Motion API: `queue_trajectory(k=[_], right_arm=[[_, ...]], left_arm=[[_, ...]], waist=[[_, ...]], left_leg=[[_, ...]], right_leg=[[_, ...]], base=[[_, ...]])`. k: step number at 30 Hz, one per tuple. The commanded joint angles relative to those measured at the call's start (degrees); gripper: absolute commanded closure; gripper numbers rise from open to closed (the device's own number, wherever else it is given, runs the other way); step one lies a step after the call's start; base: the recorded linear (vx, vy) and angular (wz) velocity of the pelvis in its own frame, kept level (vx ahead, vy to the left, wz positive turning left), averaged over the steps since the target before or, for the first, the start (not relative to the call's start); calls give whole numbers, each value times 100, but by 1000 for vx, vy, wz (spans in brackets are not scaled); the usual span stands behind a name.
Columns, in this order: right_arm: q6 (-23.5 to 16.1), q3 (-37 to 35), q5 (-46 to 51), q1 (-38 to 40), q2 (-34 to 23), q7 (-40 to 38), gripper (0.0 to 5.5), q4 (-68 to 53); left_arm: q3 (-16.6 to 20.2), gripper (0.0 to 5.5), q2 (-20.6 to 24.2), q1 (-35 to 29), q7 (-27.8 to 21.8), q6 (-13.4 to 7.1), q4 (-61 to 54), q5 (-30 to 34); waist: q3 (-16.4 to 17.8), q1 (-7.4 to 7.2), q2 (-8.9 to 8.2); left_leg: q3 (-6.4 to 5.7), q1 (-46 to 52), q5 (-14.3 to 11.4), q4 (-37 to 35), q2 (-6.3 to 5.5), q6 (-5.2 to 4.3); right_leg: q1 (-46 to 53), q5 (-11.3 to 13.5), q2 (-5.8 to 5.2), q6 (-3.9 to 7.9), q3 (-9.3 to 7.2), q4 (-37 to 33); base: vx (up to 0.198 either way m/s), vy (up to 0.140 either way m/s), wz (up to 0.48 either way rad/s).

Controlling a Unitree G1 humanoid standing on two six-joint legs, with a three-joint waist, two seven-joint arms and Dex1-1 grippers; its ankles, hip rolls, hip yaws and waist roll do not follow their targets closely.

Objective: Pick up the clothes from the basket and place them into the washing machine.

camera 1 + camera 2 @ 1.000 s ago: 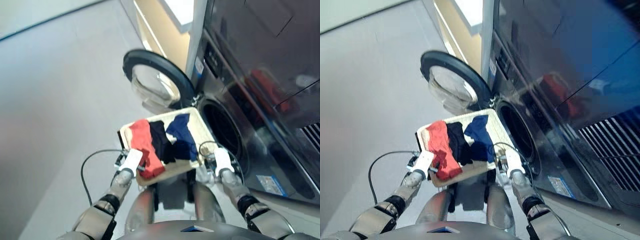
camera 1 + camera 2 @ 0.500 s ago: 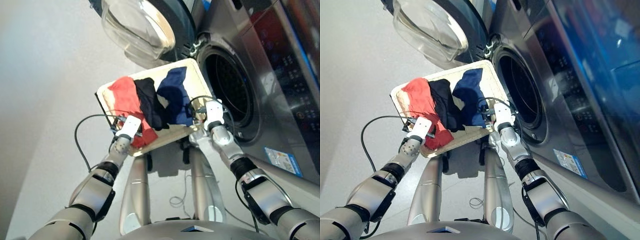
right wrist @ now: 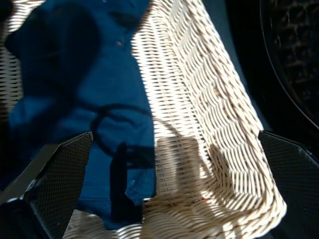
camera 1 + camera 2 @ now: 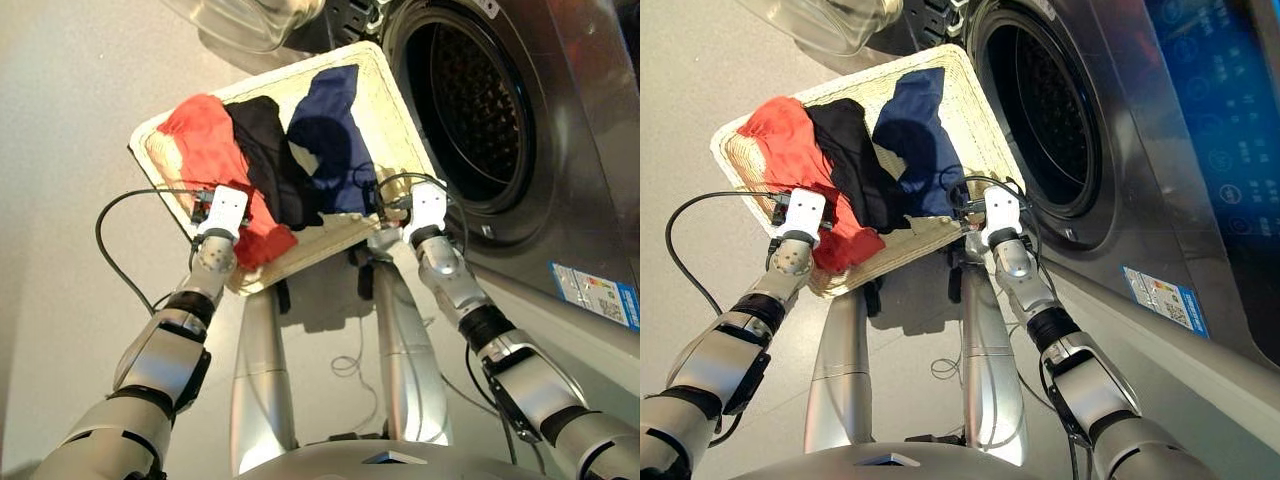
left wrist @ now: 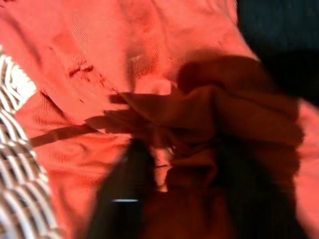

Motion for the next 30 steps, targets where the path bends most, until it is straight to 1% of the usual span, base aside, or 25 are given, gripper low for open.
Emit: queue_trajectory(k=[1,3,4,5,8,9,12,13,17,21,23,24,25,27,30], right_arm=[[-447,-71,30,163,-1,-6,0,-498],[-458,-84,-19,196,-8,14,0,-482],[-458,-84,-19,199,-9,14,0,-483],[-470,-90,-96,228,-21,36,0,-403],[-451,-73,-205,308,-51,50,0,-360],[-444,-53,-303,328,-61,49,0,-324],[-358,110,-593,329,-87,133,0,-85],[-325,192,-745,311,-118,151,0,-72],[-236,527,-1262,337,-255,303,0,-32],[-187,789,-1493,426,-237,515,0,1],[-165,923,-1407,431,-207,723,0,-92],[-139,974,-1418,419,-176,763,0,-76],[-107,1085,-1485,372,-153,860,0,-100],[-21,1308,-1797,229,-137,918,0,-252],[12,1520,-2068,82,-35,921,0,-275]], left_arm=[[410,550,88,202,154,-99,283,-260],[438,550,-16,273,143,-184,213,-314],[439,550,-17,276,144,-184,211,-313],[477,550,-130,378,154,-299,63,-466],[554,550,-270,636,134,-420,-412,-692],[576,550,-322,717,102,-464,-502,-768],[572,550,-439,880,-10,-567,-764,-874],[576,550,-462,935,-76,-586,-849,-933],[613,550,-615,1185,-274,-700,-1302,-1197],[557,550,-731,1512,-432,-798,-1944,-1306],[536,550,-774,1658,-558,-784,-2268,-1462],[533,550,-806,1703,-585,-773,-2427,-1544],[526,550,-838,1732,-671,-756,-2475,-1654],[525,550,-917,1815,-797,-721,-2684,-1814],[420,550,-1024,1872,-802,-708,-2956,-1916]], waist=[[-387,-14,195],[-451,5,208],[-451,4,208],[-508,52,229],[-566,126,272],[-584,158,288],[-661,252,324],[-674,242,315],[-742,344,366],[-825,478,427],[-847,538,446],[-850,562,460],[-868,589,470],[-887,624,489],[-912,667,539]], left_leg=[[38,98,102,-260,-157,209],[41,182,153,-470,-153,184],[42,188,156,-476,-154,184],[28,357,213,-669,-150,165],[5,633,293,-946,-173,132],[-1,757,318,-1083,-161,122],[-15,1123,422,-1408,-175,92],[11,1146,646,-1554,-215,109],[37,1822,845,-2187,-192,51],[103,2497,1047,-2787,-176,11],[116,2777,1109,-2978,-183,-2],[116,2866,1125,-3028,-193,2],[150,2973,1150,-3105,-179,-9],[171,3128,1167,-3189,-180,-12],[218,3253,1193,-3297,-190,-11]], right_leg=[[287,224,-38,374,-108,-344],[361,244,-55,358,-123,-532],[366,246,-55,358,-124,-537],[527,271,-75,350,-133,-704],[778,291,-113,338,-161,-906],[884,300,-132,334,-171,-996],[1234,354,-147,328,-204,-1251],[1282,529,-196,288,-229,-1409],[1882,613,-219,310,-280,-1851],[2444,700,-222,341,-322,-2236],[2695,716,-207,349,-360,-2367],[2753,717,-199,343,-356,-2376],[2827,719,-196,341,-351,-2401],[2931,719,-181,332,-331,-2422],[2999,734,-162,340,-287,-2469]], base=[[0,0,0],[0,0,0],[0,0,0],[0,0,0],[-5,-40,28],[-1,-72,50],[-15,-64,89],[-75,-59,123],[1,-83,115],[48,-65,79],[35,-78,20],[23,-59,8],[0,0,0],[0,0,0],[0,0,0]])
